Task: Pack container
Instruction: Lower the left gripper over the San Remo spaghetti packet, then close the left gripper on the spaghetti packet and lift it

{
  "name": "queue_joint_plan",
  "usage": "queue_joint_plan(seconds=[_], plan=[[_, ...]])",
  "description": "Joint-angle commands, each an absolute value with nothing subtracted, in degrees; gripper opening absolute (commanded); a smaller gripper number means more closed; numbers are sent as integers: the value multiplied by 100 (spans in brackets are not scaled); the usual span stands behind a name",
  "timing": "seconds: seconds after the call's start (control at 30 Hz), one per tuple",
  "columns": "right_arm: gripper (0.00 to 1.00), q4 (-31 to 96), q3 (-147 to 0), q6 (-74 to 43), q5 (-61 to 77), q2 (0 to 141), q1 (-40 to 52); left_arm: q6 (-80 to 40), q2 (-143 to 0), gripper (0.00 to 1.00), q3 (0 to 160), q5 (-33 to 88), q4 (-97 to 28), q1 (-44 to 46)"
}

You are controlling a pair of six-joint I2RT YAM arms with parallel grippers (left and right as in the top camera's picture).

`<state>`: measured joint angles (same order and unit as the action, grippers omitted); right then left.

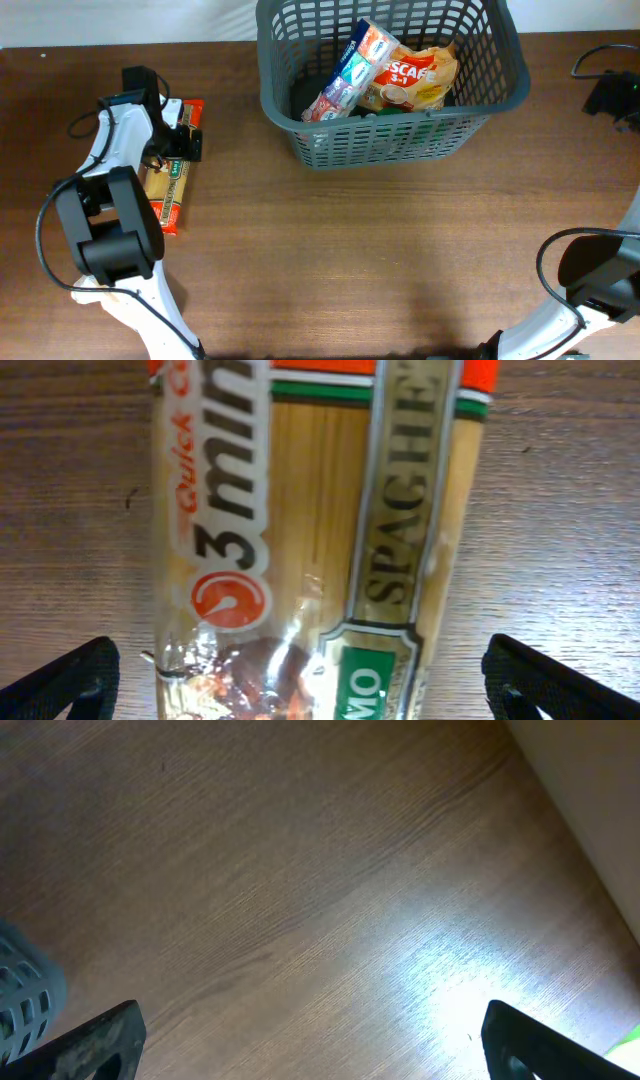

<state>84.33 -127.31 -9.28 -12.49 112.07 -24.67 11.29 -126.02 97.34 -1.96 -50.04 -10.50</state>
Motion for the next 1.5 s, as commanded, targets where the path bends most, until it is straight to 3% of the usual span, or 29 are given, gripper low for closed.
queue_joint_plan(seconds=[0.0, 1.0, 1.03, 1.07, 1.17, 1.37, 1.47], plan=[[99, 8427, -12696, -996, -1260, 11190, -2477, 965, -12665, 99, 9714, -16, -4991, -1210], [99, 8427, -12696, -996, -1260, 11190, -2477, 993, -13063, 100, 9714, 259, -5011, -1249], [99, 8427, -12696, -996, -1260, 11190, -2477, 993, -13063, 96, 9714, 257, -5006, -1249], [99, 8427, -12696, -996, -1260, 11190, -2477, 993, -13063, 83, 9714, 257, -4998, -1249], [99, 8427, -12696, -996, -1260, 11190, -2477, 991, -13063, 60, 9714, 259, -4987, -1247], [99, 8427, -12696, -996, -1260, 11190, -2477, 967, -13061, 2, 9717, 257, -4991, -1243], [99, 8427, -12696, -996, -1260, 11190, -2477, 829, -13058, 2, 9762, 259, -5013, -1243]])
